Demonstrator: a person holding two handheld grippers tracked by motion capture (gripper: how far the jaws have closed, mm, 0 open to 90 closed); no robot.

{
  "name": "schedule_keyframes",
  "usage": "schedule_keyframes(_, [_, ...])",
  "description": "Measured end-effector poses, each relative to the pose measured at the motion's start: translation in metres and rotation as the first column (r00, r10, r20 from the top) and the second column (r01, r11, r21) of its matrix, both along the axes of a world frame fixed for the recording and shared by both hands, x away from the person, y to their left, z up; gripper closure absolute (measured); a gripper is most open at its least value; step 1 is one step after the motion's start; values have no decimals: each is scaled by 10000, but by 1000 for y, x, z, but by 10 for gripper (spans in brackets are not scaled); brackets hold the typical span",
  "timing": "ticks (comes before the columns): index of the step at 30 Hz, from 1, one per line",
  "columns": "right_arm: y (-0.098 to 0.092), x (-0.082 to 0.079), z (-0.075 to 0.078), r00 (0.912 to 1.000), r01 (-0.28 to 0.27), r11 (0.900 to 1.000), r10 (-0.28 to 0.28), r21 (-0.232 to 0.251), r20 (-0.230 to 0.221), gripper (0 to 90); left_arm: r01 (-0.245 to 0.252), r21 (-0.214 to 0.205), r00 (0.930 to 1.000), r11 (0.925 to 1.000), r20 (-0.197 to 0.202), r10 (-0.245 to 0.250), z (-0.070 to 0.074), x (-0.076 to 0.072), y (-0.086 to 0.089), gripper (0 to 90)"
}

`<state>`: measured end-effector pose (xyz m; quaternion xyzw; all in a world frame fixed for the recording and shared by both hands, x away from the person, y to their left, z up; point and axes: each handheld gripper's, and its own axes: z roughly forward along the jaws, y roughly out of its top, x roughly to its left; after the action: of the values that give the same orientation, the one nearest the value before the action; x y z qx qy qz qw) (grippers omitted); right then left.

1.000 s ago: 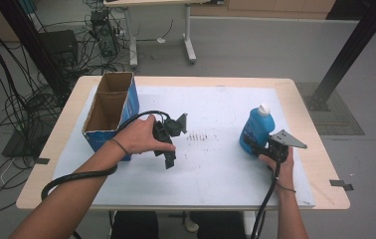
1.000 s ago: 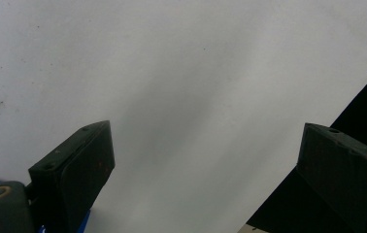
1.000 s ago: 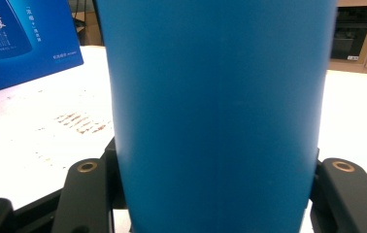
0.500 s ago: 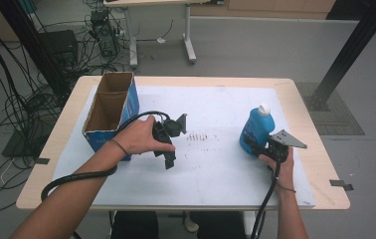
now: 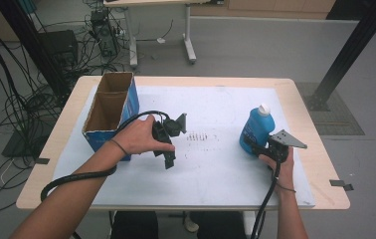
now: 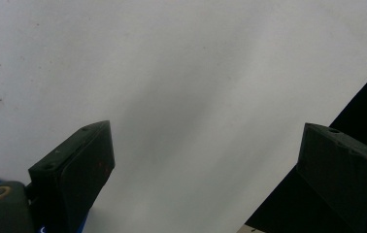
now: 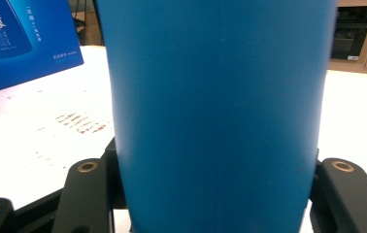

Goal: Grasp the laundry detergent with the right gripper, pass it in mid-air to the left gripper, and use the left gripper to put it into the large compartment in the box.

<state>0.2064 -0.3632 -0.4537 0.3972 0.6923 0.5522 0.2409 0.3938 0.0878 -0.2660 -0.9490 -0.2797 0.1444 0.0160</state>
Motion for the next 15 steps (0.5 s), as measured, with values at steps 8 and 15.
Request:
schedule_keyframes(8, [-1,1,1,10000,-43,10000,43,-27,-8,416,-21,-44,10000,10000,7,21,0,0,1,69])
schedule_keyframes(15, [-1,2,3,9999,-81,9999,81,-106,-59,418,-21,-94,10000,10000,60,22,3,0,1,69])
